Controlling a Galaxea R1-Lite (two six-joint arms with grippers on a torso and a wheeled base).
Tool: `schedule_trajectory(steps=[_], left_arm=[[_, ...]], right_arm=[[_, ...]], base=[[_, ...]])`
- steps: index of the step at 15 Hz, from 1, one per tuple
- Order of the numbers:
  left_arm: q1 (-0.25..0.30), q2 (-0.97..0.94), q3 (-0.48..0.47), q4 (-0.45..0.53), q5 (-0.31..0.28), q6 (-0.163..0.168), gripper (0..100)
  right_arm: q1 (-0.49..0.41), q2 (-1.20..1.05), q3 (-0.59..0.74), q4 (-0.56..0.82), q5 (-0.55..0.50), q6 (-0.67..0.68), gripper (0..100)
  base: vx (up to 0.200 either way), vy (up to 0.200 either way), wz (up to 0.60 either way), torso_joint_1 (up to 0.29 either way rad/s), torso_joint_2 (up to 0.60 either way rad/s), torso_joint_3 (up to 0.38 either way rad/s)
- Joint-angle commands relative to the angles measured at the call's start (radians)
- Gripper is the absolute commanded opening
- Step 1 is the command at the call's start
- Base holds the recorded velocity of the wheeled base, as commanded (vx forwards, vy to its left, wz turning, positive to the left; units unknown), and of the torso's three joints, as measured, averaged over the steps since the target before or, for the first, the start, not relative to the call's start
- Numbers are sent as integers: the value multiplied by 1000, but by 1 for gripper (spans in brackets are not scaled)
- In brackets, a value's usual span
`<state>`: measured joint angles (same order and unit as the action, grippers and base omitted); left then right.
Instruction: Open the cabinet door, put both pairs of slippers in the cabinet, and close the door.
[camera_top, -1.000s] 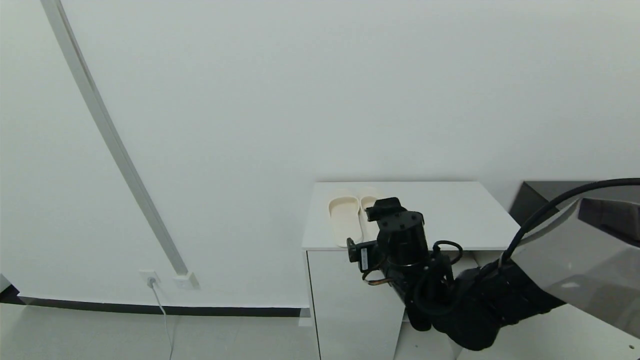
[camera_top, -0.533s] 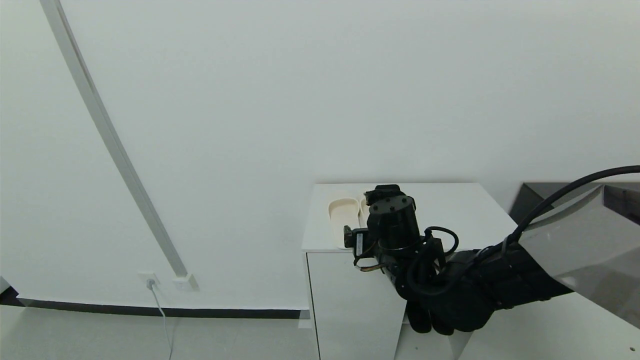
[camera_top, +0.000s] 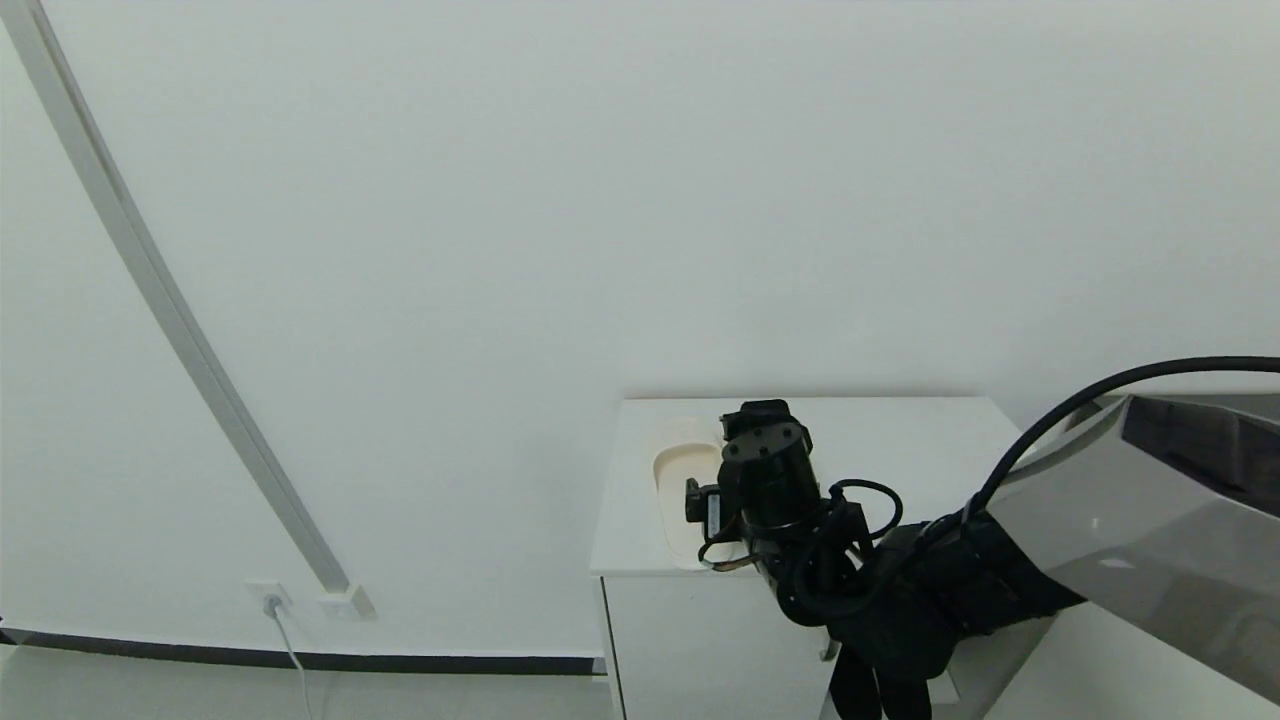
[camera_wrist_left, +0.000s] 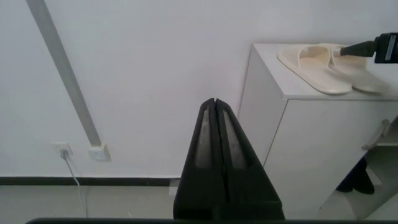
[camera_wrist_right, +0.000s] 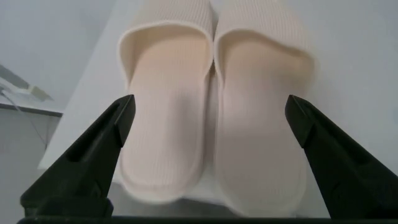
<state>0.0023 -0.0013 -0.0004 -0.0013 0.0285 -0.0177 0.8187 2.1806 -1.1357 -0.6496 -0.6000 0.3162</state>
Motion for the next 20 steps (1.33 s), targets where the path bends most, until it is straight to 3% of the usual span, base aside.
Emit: schedule_trajectory(steps=[1, 6, 13, 20], left_arm=[[1, 1, 0, 0, 1, -1, 0], [1, 1, 0, 0, 1, -1, 0], [1, 1, 0, 0, 1, -1, 0], [1, 1, 0, 0, 1, -1, 0]], right_arm=[[7, 21, 10, 1, 0, -2, 100], [-6, 93, -6, -70, 9, -16, 100], [-76, 261, -225, -73, 22, -51, 100], [-104, 304, -302, -102, 45, -78, 100]], base=[[0, 0, 0, 0, 0, 0], [0, 0, 0, 0, 0, 0], [0, 0, 0, 0, 0, 0], [0, 0, 0, 0, 0, 0]])
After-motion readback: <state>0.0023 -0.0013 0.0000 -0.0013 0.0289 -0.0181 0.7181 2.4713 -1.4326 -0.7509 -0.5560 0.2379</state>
